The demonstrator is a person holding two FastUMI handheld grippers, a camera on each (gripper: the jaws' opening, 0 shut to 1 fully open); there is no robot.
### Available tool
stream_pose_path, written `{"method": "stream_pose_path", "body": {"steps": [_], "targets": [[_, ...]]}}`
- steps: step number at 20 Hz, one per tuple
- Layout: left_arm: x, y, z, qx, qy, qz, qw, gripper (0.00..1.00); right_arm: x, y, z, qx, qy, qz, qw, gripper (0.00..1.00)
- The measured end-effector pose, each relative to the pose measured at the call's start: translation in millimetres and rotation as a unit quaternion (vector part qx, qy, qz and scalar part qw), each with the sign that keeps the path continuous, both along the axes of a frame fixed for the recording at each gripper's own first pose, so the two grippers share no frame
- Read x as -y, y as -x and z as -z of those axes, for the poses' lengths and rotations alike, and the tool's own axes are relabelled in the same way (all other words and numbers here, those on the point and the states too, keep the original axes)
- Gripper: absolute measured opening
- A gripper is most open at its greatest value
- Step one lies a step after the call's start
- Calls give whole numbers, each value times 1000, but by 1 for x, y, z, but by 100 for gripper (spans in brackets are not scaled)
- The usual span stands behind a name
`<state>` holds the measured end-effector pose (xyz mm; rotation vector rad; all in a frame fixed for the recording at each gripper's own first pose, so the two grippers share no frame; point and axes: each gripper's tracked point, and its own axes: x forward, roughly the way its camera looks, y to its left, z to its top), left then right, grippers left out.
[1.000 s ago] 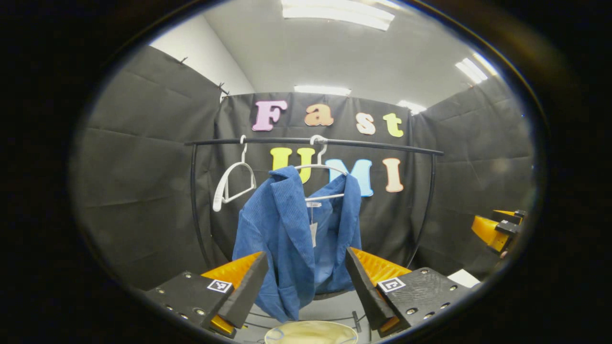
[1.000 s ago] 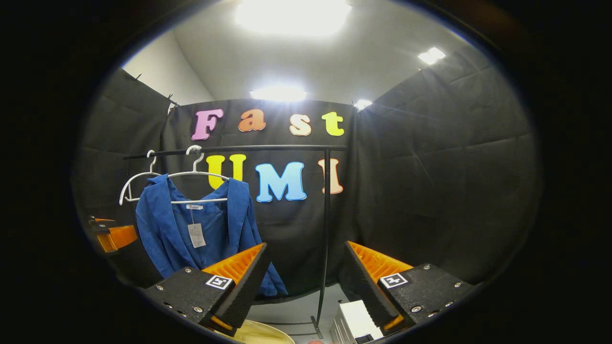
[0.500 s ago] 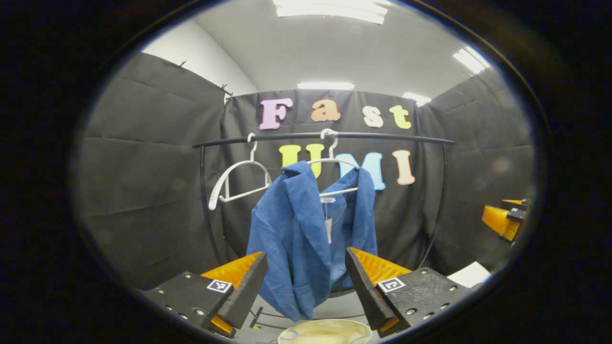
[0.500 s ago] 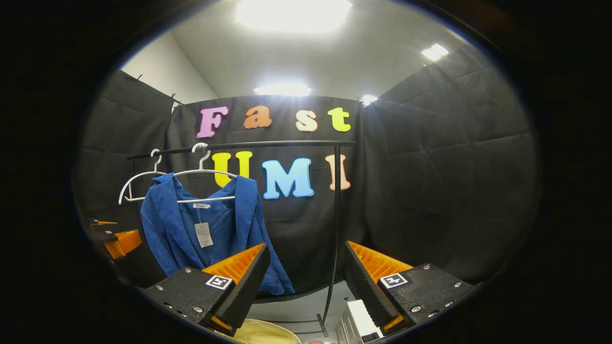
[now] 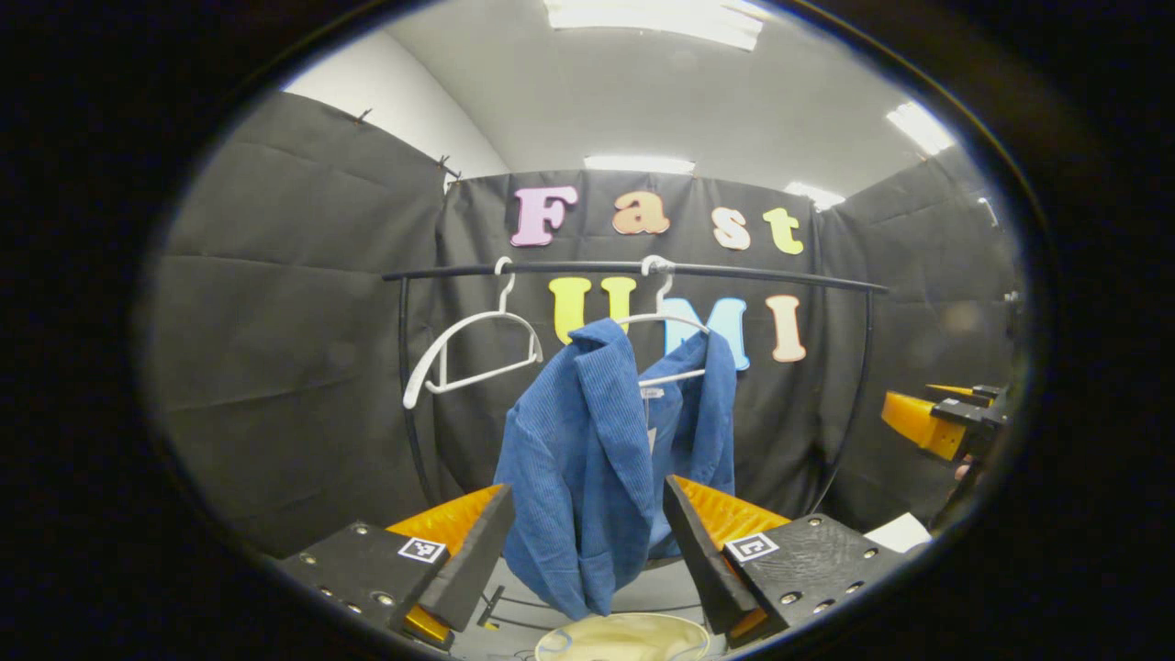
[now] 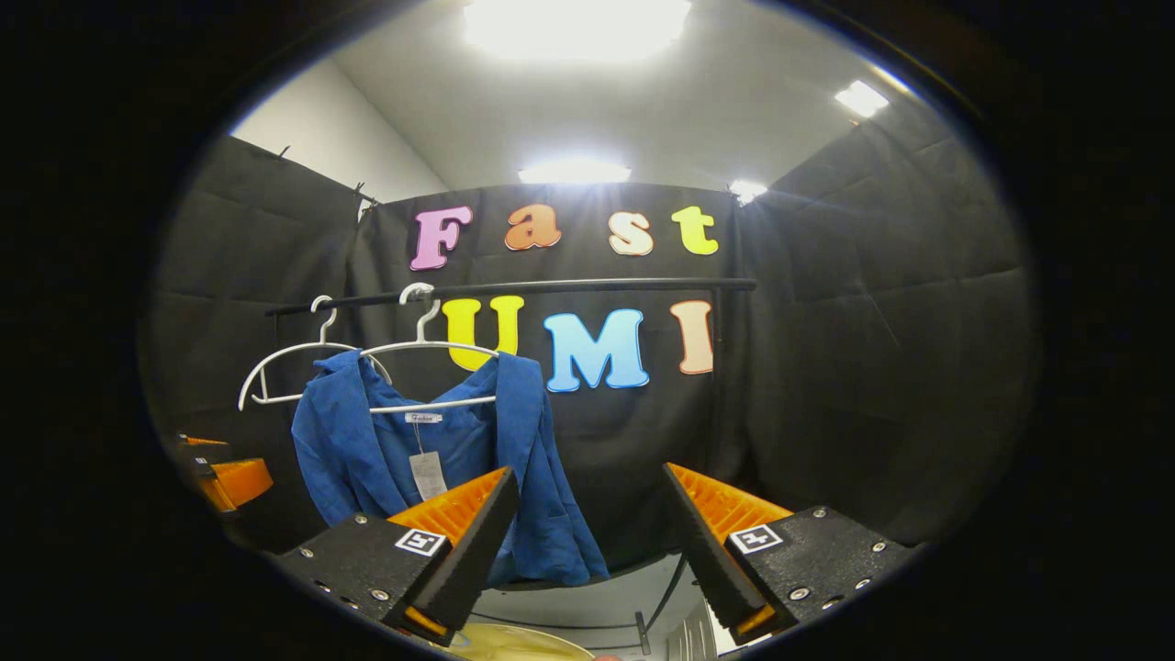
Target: Grasp the clothes on the hanger with both hands and then place them into the laundry hamper below.
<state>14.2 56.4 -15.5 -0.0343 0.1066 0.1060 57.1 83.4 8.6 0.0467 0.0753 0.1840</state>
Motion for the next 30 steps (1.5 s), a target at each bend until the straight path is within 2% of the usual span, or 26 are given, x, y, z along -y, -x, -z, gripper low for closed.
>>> {"method": "stream_pose_path", "body": {"steps": [8, 14, 20, 21, 23, 24, 26, 27, 28, 30], "targets": [[0, -42, -18, 3, 41, -25, 999, 93, -40, -59, -6, -4, -23, -58, 998, 96], [16, -94, -1, -20, 67, -53, 996, 93, -69, -114, 26, -62, -71, -109, 989, 96], [28, -137, 2, -19, 86, -92, 992, 93, -97, -164, 38, -83, -70, -175, 978, 95], [29, -143, 3, -19, 91, -98, 991, 93, -103, -171, 39, -84, -69, -185, 977, 92], [30, -153, 9, -25, 96, -114, 988, 94, -114, -185, 45, -92, -66, -198, 974, 92], [28, -159, 14, -30, 94, -123, 987, 93, -120, -191, 49, -96, -66, -204, 972, 95], [24, -166, 21, -38, 86, -144, 985, 92, -132, -201, 58, -105, -65, -217, 968, 95], [21, -169, 25, -42, 84, -154, 984, 92, -137, -206, 64, -110, -62, -223, 967, 92], [21, -173, 29, -46, 85, -162, 982, 92, -140, -210, 70, -116, -58, -226, 965, 95], [21, -181, 37, -51, 89, -173, 979, 94, -146, -218, 80, -124, -52, -232, 963, 96]]}}
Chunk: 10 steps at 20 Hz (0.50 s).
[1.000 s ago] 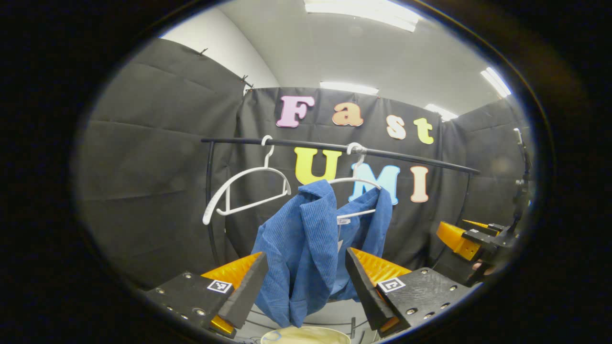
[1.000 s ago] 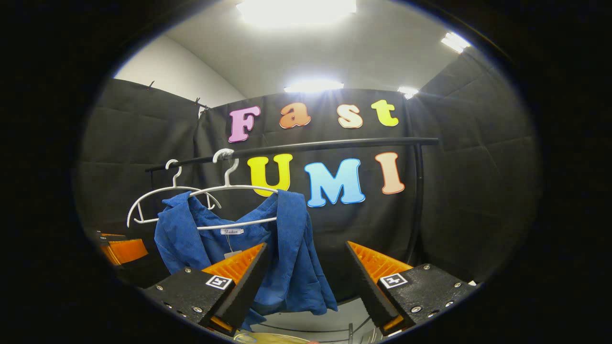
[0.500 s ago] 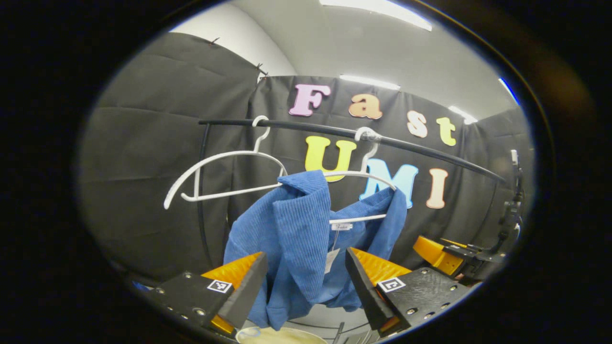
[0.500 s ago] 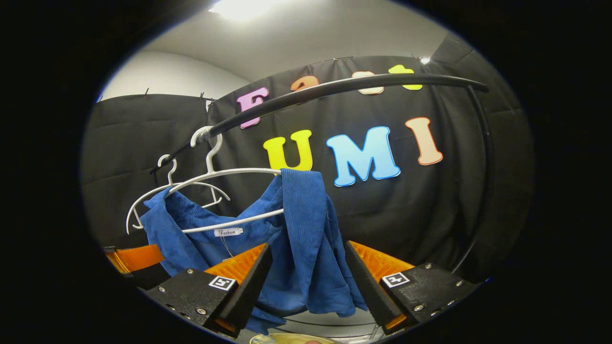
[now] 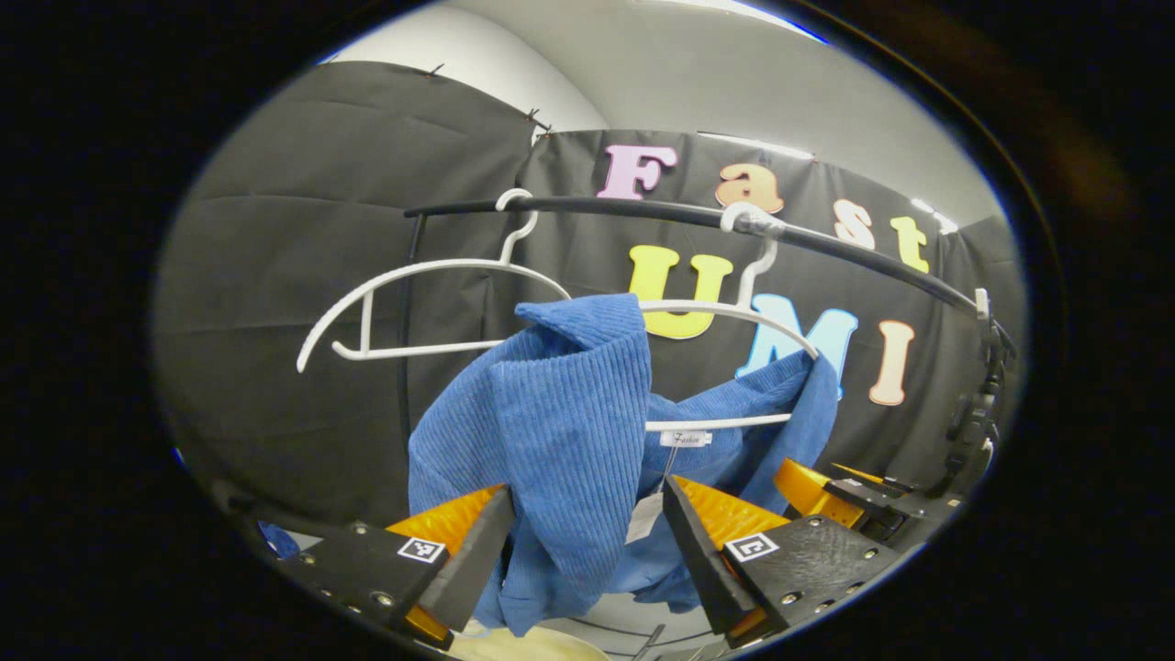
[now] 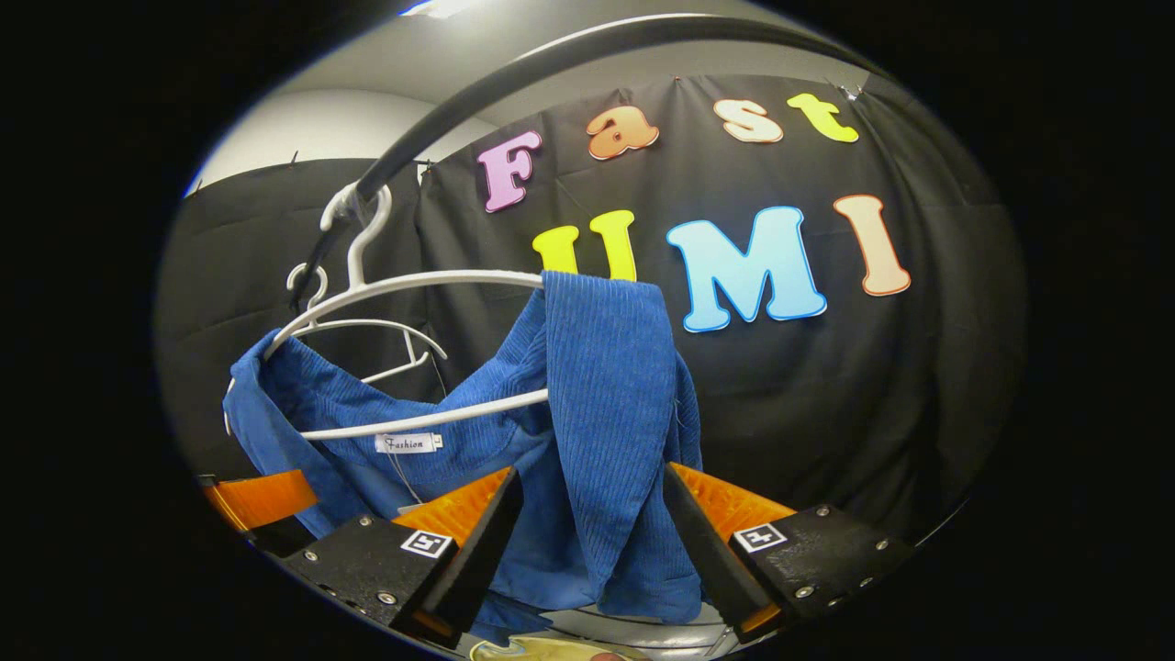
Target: Grasp the clothes on the hanger with both hands and then place them into the laundry hamper below.
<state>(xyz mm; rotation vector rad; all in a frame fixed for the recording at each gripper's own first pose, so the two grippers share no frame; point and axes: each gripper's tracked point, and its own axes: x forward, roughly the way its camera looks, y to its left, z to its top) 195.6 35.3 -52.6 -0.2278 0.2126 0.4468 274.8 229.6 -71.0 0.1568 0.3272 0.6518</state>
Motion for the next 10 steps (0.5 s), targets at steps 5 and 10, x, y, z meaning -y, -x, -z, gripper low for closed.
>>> {"method": "stream_pose_path", "body": {"steps": [5, 10], "targets": [[-10, -13, 13, -27, -23, -42, 998, 92, -10, -22, 20, -15, 11, -3, 1000, 96], [-33, -18, 11, -22, -35, -79, 996, 94, -23, -37, 24, -15, 2, -14, 1000, 95]]}}
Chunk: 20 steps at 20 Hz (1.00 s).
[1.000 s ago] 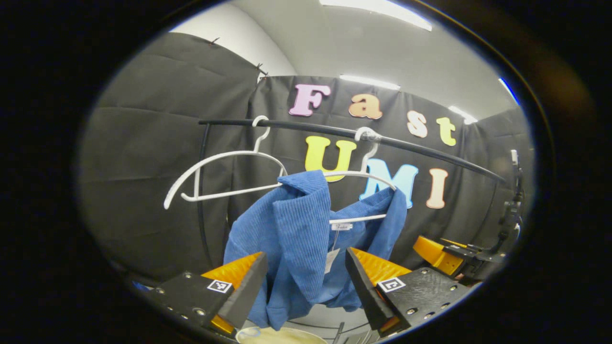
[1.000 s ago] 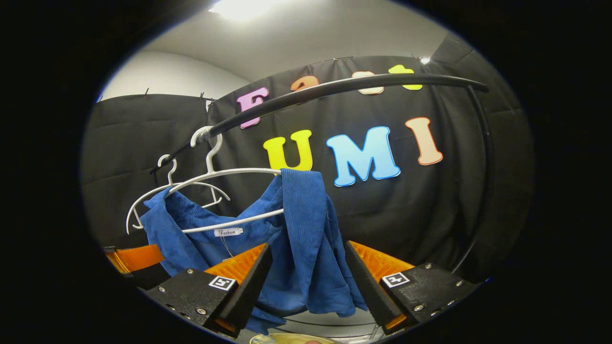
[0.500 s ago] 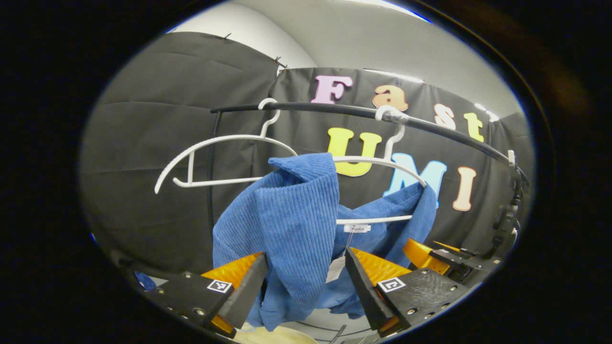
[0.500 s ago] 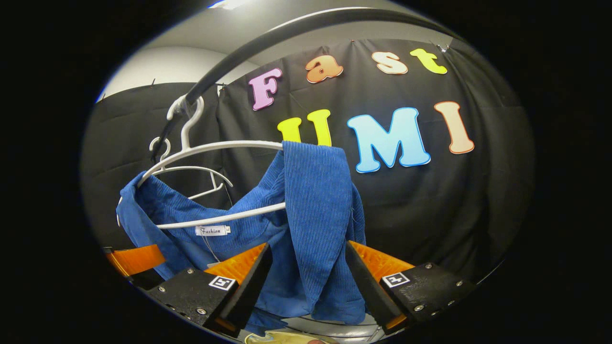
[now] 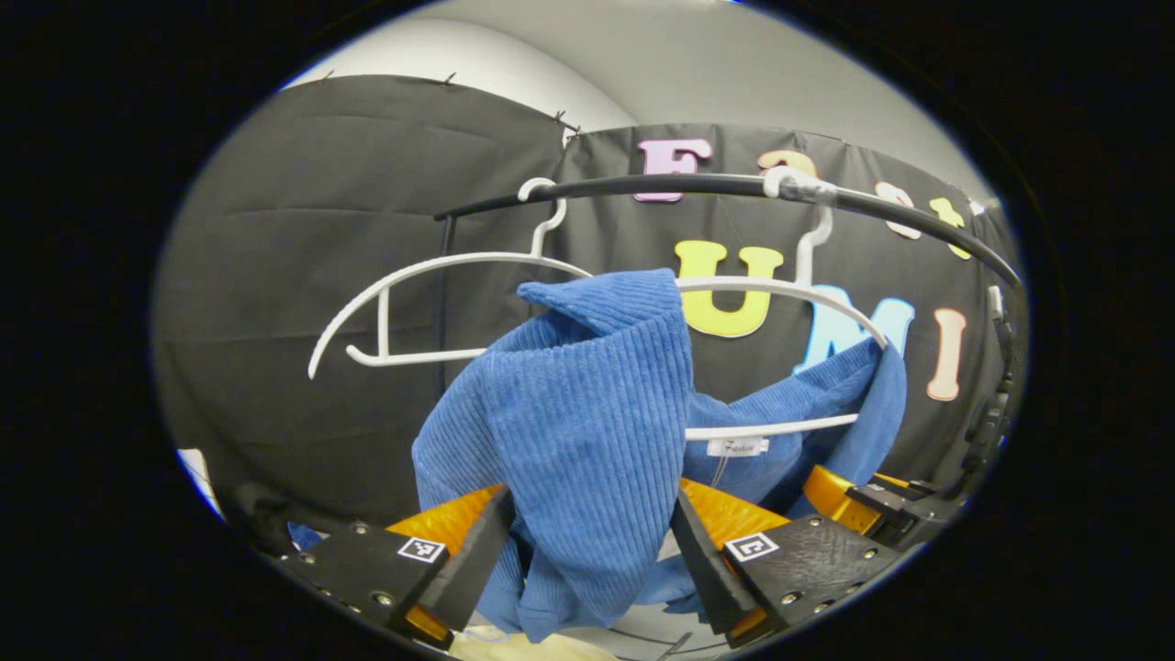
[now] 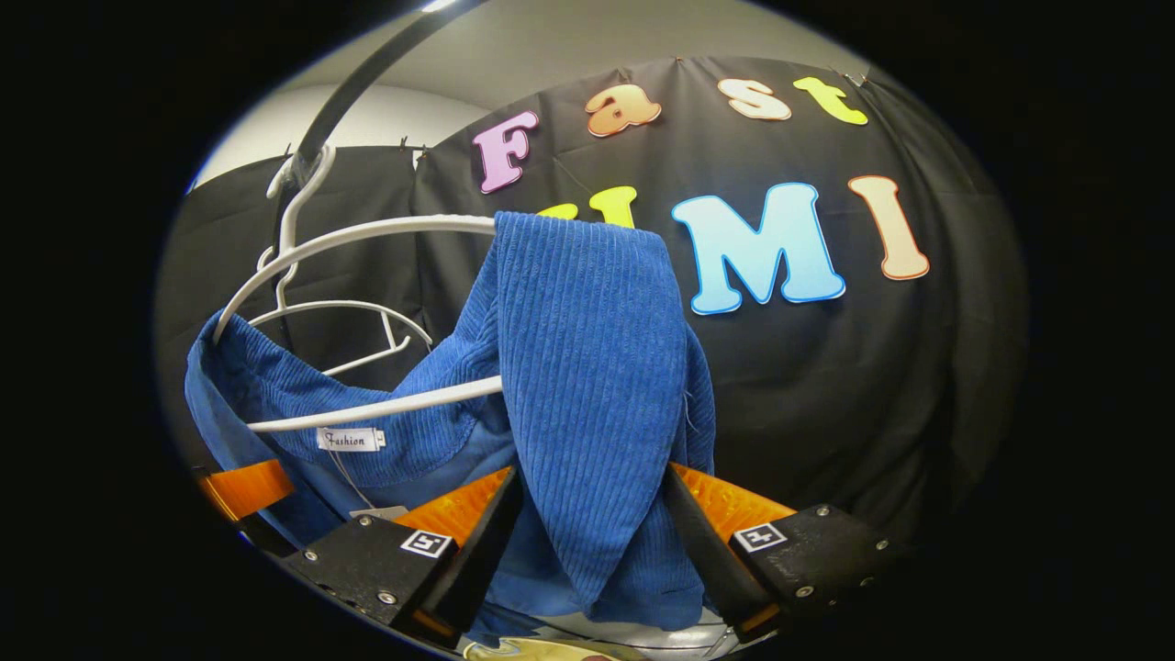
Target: Grasp the clothes on the hanger with both hands and then place them into the laundry hamper below.
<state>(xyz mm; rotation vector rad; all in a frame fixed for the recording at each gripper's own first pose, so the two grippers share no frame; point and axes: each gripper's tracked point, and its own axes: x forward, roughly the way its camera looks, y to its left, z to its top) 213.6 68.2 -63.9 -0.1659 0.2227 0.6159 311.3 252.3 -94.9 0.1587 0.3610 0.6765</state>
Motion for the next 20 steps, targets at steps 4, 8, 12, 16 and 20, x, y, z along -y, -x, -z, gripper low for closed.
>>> {"method": "stream_pose_path", "body": {"steps": [4, 8, 12, 16, 20], "targets": [[-2, -2, 2, -1, 0, -12, 1000, 80, -7, -4, 1, -5, -8, -10, 1000, 84], [-8, -2, 3, -1, -9, -26, 1000, 31, -6, -5, -2, 0, -19, -11, 1000, 47], [1, -2, 0, 11, -6, -7, 1000, 2, 0, -6, -7, 2, -31, -7, 999, 10], [21, -9, -1, 26, 15, 42, 999, 3, -2, 0, -14, 9, -44, -28, 999, 0], [22, -2, 0, 34, 21, 39, 998, 2, 2, 8, -17, 33, -34, -37, 998, 0]]}}
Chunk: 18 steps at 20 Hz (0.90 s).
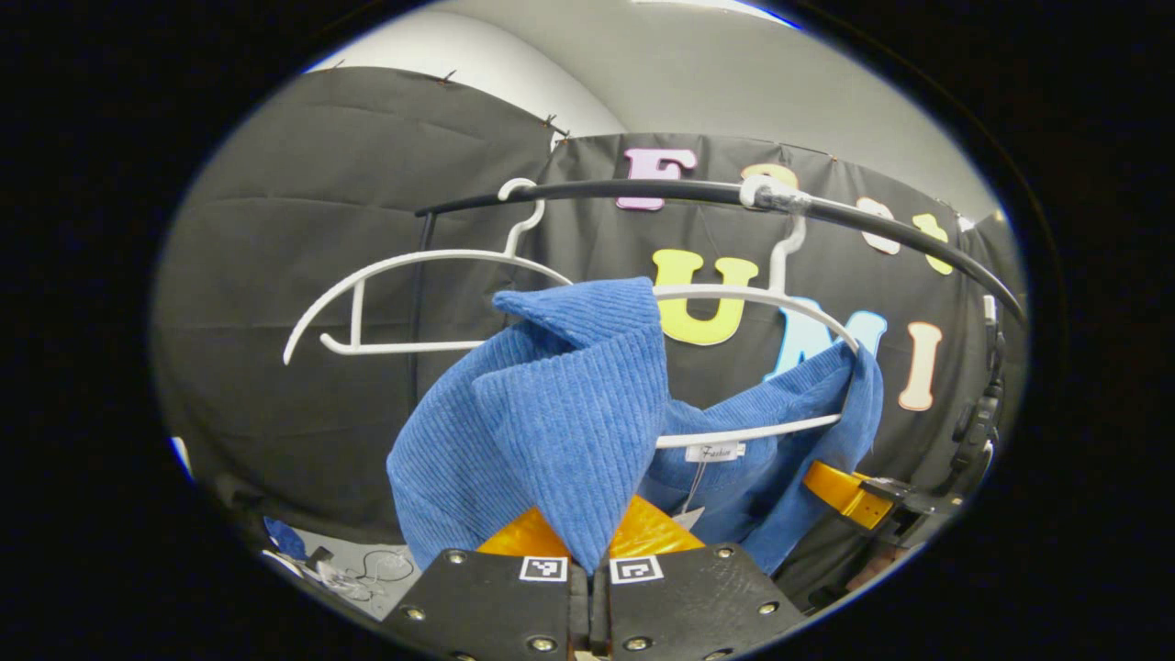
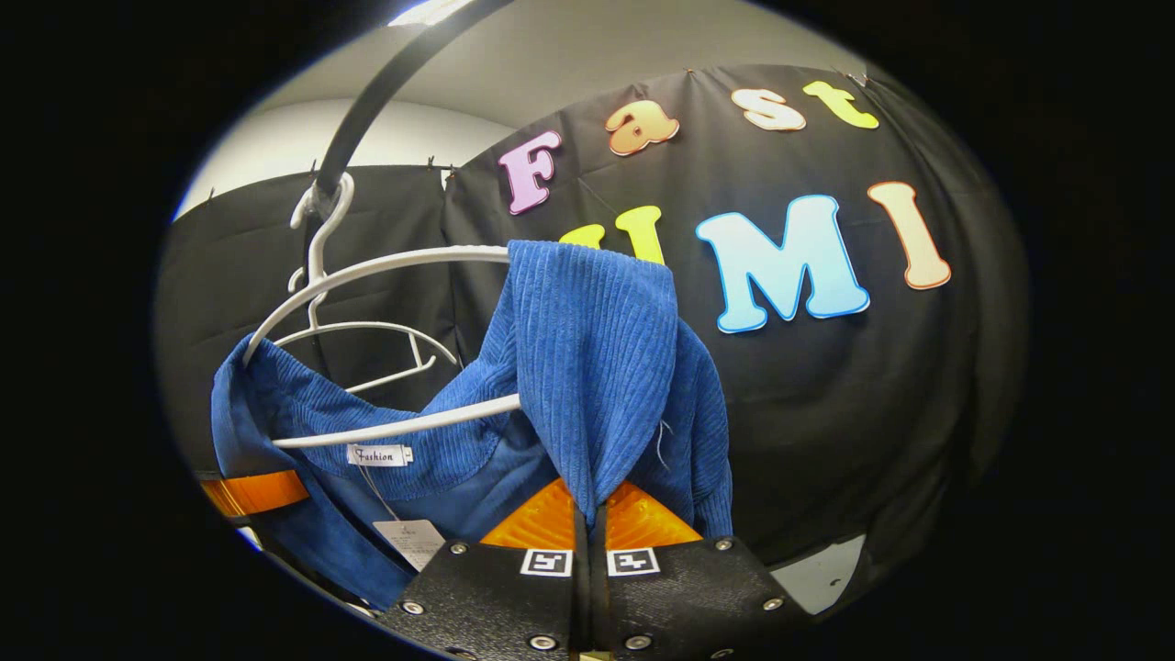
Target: Grasp the clothes on the hanger with both hands and then place them into the laundry hamper below.
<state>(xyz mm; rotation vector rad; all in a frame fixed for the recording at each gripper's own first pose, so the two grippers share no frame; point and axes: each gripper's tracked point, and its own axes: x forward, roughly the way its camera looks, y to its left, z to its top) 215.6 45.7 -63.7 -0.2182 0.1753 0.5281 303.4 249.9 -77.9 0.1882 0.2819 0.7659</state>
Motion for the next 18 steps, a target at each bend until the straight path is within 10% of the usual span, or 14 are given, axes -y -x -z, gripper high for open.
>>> {"method": "stream_pose_path", "body": {"steps": [18], "targets": [[-21, 40, -70, 85, -45, 20, 995, 2, 31, -18, -37, 53, -24, 85, 995, 0]]}}
